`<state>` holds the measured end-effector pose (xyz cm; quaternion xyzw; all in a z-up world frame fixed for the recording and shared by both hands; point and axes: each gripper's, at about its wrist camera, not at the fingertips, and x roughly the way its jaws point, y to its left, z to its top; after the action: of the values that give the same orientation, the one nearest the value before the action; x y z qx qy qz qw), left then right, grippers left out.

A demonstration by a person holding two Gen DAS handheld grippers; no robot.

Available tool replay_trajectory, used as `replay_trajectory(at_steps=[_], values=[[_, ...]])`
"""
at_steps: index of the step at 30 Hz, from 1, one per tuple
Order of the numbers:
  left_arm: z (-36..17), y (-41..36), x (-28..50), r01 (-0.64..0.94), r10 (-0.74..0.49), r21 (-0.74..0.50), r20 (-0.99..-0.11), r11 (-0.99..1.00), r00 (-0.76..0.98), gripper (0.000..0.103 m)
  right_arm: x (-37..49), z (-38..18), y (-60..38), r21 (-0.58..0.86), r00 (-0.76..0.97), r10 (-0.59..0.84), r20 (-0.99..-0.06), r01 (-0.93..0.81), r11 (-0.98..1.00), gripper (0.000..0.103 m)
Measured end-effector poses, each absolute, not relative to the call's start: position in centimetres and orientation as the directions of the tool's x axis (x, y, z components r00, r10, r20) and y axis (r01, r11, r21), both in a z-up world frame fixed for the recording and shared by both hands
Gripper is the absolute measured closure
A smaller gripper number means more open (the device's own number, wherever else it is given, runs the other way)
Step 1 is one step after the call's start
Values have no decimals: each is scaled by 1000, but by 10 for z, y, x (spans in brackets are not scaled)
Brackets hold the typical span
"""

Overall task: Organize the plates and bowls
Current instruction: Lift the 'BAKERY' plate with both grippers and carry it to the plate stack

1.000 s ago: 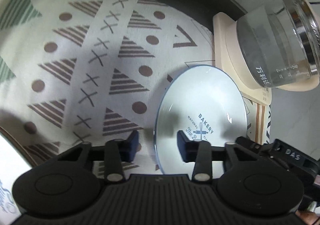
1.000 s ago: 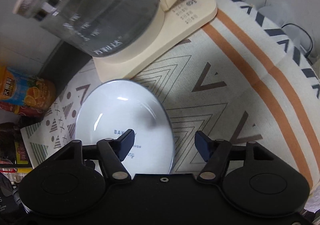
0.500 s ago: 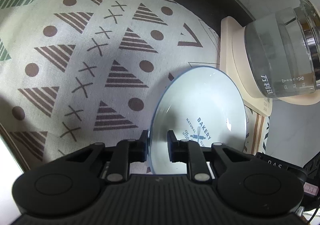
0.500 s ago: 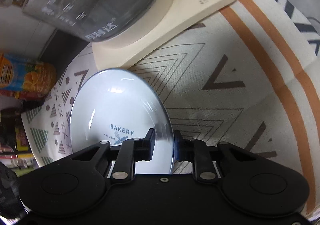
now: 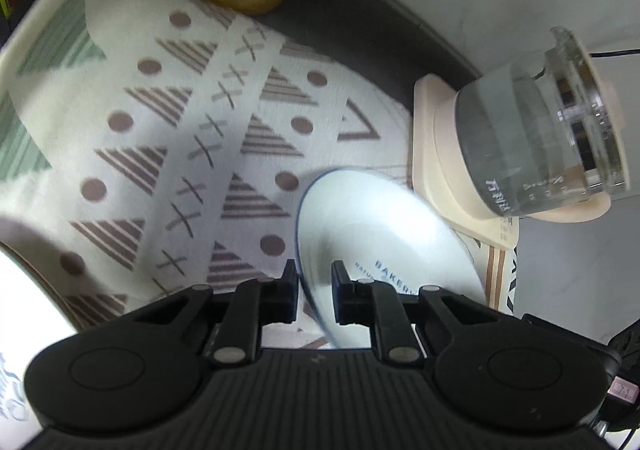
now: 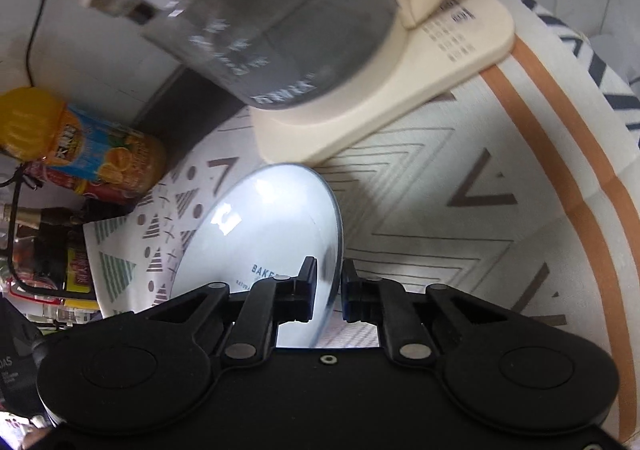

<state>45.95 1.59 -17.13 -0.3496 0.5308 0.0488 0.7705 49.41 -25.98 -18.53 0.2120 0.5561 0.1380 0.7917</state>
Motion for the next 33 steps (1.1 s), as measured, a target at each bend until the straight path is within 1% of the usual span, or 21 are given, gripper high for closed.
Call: replay_trajectory(at_steps=[10,20,33], values=[[-145,42,446,-418,-287,-500,-832,758,474,88,481,-162,-231,518,415,477,-775,-16,855,91],[-132,77,418,-408,-293,-509,-824,758,484,88,459,-143,-195,522,445,481,-755,-35,852,91],[-116,128,376,-360,-291,-493,-823,792,488,88,413,-135,-143,534,475,484,-735,-36,845,91]])
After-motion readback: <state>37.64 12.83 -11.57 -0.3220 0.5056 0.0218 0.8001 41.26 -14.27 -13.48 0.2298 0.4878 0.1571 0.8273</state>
